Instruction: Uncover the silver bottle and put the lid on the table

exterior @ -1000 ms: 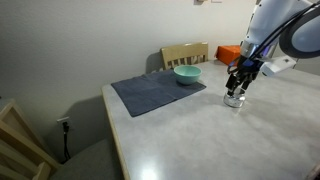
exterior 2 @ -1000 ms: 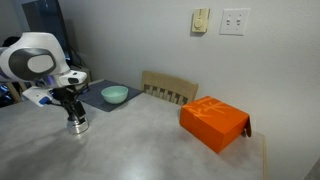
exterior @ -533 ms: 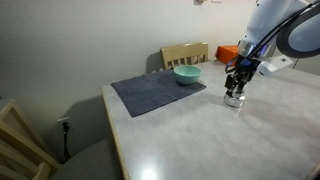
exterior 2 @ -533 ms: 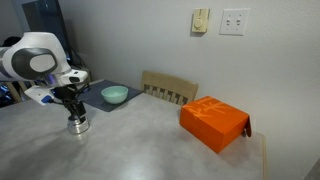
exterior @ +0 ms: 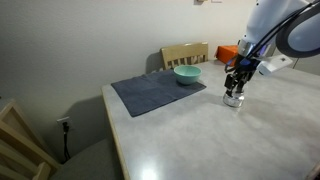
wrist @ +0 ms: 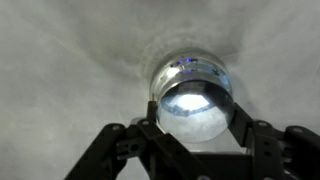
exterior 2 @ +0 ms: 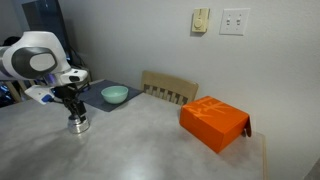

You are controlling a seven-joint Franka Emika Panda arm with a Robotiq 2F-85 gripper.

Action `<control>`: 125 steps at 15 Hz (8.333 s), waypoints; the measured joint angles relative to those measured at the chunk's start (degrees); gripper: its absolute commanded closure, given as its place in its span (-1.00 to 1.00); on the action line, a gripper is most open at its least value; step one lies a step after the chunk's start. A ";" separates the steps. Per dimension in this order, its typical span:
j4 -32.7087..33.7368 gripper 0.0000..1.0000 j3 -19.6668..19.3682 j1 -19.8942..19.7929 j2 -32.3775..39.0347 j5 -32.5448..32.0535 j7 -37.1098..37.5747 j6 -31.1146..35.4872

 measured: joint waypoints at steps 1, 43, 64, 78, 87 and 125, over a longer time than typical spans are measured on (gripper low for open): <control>-0.05 0.12 -0.75 0.84 -0.14 -0.18 0.32 -0.28; 1.66 0.12 -2.52 -8.49 -0.49 5.44 1.02 -2.09; 12.10 0.12 -6.54 -4.93 12.72 11.89 2.10 5.48; 13.42 0.12 -8.21 -3.09 14.42 12.90 2.26 5.47; 13.51 -0.19 -9.37 -1.77 14.55 12.90 2.53 5.31; 6.91 -1.00 -16.08 12.03 2.79 -2.95 15.30 -8.19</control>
